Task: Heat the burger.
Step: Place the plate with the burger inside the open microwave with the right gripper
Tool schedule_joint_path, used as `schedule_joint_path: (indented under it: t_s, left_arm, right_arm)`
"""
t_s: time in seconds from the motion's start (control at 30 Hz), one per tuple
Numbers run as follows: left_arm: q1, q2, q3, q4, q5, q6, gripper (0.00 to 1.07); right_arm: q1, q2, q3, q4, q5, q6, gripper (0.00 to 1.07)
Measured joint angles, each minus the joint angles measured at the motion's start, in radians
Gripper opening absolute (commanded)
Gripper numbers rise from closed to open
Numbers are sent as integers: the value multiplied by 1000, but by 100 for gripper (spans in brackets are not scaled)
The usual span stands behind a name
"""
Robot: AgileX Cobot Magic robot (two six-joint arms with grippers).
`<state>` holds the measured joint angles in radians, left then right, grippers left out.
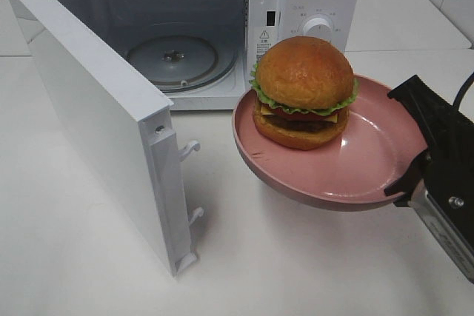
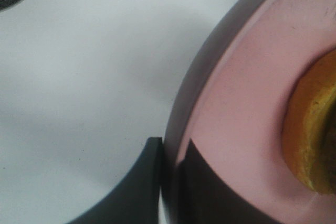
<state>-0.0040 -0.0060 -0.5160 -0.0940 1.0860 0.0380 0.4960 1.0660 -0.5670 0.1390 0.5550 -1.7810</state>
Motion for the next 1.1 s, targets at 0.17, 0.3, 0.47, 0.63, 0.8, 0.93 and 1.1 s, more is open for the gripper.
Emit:
schedule_joint_path:
  t_s: [0.17, 0.3, 0.47, 0.63, 0.8, 0.93, 1.1]
  left_arm:
    - [0, 0, 0, 0, 0, 0, 98]
    - [0, 0, 0, 0, 0, 0, 98]
    - [0, 0, 0, 0, 0, 0, 98]
    - [0, 0, 0, 0, 0, 0, 98]
    - [0, 0, 0, 0, 0, 0, 98]
    - [0, 0, 0, 0, 0, 0, 98]
    - [0, 0, 0, 0, 0, 0, 98]
  right_arm:
    - [0, 46, 0, 13, -19, -12, 0]
    - [0, 77, 0, 28, -46, -15, 0]
    - [0, 102, 0, 34, -90, -17, 0]
    - [25, 166, -11, 34, -124, -15, 0]
    - [50, 213, -32, 35, -151, -15, 0]
    - [55, 260, -57, 35, -174, -15, 0]
    - [55, 301, -101, 34, -180, -16, 0]
